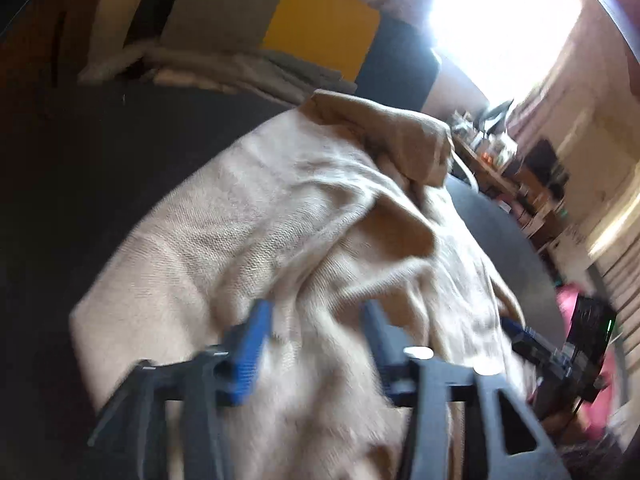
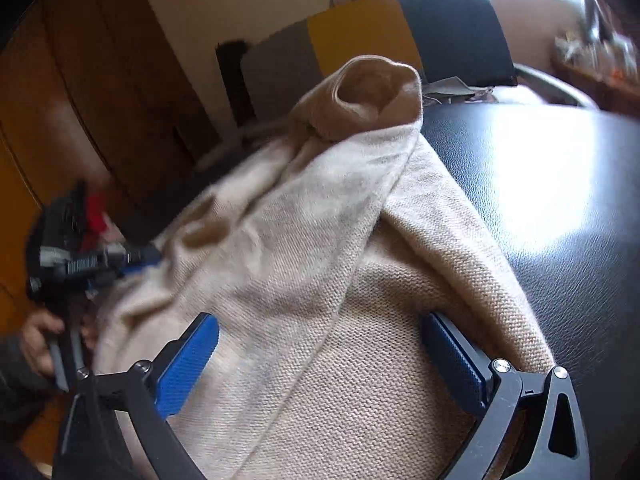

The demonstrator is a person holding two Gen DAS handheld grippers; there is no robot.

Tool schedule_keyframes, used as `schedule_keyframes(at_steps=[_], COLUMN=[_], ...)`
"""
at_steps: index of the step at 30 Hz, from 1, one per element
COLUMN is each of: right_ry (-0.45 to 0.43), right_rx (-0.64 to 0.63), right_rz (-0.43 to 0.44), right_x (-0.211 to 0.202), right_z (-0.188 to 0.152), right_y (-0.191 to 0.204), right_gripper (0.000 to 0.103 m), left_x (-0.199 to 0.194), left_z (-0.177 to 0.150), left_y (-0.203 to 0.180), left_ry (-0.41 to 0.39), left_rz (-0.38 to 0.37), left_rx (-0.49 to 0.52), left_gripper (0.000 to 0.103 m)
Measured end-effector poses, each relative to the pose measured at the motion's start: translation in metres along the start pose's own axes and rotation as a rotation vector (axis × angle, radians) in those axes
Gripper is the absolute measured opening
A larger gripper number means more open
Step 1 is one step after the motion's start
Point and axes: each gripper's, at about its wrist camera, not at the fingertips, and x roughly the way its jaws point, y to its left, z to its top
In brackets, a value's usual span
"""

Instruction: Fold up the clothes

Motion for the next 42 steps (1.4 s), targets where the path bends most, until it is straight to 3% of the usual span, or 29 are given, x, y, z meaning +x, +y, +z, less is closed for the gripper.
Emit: schedule_keyframes(at_steps=[1, 3, 9, 12, 19, 26, 31, 32, 36, 42], right_ry=[-0.008, 0.008, 0.131, 0.157, 0.166, 0.235, 0.234, 0.245, 0.182, 0.18], right_rx=[0.018, -0.006, -0.254, -0.337, -0.335, -0.506, -0.446, -0.385, -0.197, -0.156], right_rz=[0.02, 0.0, -0.194, -0.247, -0.263, -0.387, -0.515, -0.509, -0.295, -0.117], right_x=[0.0, -0.005, -0.013, -0.023, -0.028, -0.001, -0.011, -0.016, -0.048, -0.037], right_z=[0.003, -0.002, -0.03, -0.046, -0.05, -0.041, -0.027, -0.025, -0.019, -0.015], right_y=[-0.004, 0.004, 0.053, 0.075, 0.087, 0.105, 0.071, 0.06, 0.046, 0.066], right_gripper=[0.103, 0.103, 0.103, 0.103, 0.103, 0.103, 0.103, 0.103, 0.103, 0.103], left_x=[-0.009, -0.019, 0.006, 0.024, 0.022, 0.017, 0.014, 0.014, 0.012, 0.01], left_z=[-0.004, -0.012, -0.028, -0.035, -0.047, -0.057, -0.06, -0.06, -0.057, -0.049], left_y=[-0.012, -0.034, -0.066, -0.053, -0.043, -0.044, -0.042, -0.041, -0.032, -0.013], left_ry=[-0.019, -0.033, 0.052, 0.094, 0.05, 0.019, -0.001, -0.005, -0.024, -0.017], left_rz=[-0.027, -0.07, -0.095, -0.102, -0.113, -0.073, -0.071, -0.075, -0.116, -0.22], left_rx=[0.024, 0.064, 0.086, 0.015, 0.057, 0.14, 0.151, 0.146, 0.091, -0.012], left_gripper=[0.073, 0.092, 0.092, 0.092, 0.092, 0.092, 0.092, 0.092, 0.092, 0.092])
